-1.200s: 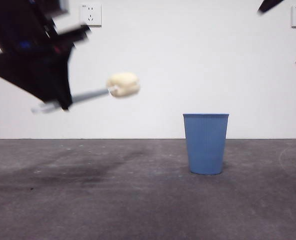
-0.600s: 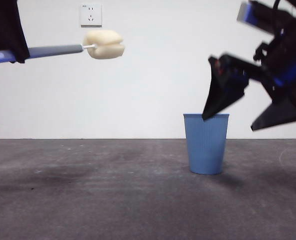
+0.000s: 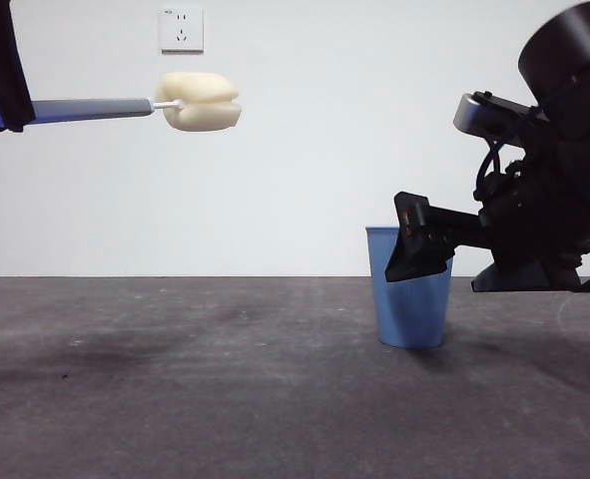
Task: Pick up the cup brush,pick up the cup,insert the brush into the cup,clean the cup,put the cup brush back,put the cup back to the fixed position on the table
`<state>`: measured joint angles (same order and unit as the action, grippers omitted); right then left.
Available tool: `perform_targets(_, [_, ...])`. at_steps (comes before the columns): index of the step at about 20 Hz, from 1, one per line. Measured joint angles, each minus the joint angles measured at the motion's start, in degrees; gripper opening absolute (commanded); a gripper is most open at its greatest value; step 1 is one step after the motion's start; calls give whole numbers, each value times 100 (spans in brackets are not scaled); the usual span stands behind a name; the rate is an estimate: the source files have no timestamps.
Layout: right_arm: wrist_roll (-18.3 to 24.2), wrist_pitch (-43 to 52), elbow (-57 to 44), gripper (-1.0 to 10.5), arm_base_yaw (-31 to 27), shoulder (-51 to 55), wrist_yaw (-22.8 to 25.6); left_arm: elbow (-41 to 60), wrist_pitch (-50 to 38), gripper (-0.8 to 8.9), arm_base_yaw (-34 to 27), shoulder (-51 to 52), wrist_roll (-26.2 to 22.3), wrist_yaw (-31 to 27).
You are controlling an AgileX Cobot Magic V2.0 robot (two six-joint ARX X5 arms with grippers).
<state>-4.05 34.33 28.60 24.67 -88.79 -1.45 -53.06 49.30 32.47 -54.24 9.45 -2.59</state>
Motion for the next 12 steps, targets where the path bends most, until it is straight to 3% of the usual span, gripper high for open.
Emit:
perform_targets(5, [107, 1095, 0, 597, 0, -584, -149, 0, -61, -9, 0, 0, 0, 0])
perform_targets(10, [109, 1598, 96, 593, -68, -1054, -153, 0, -72, -9, 2, 0, 0, 0])
perform_targets(12, [109, 1744, 256, 483, -74, -1250, -153, 0, -74, -9, 2, 0, 0, 0])
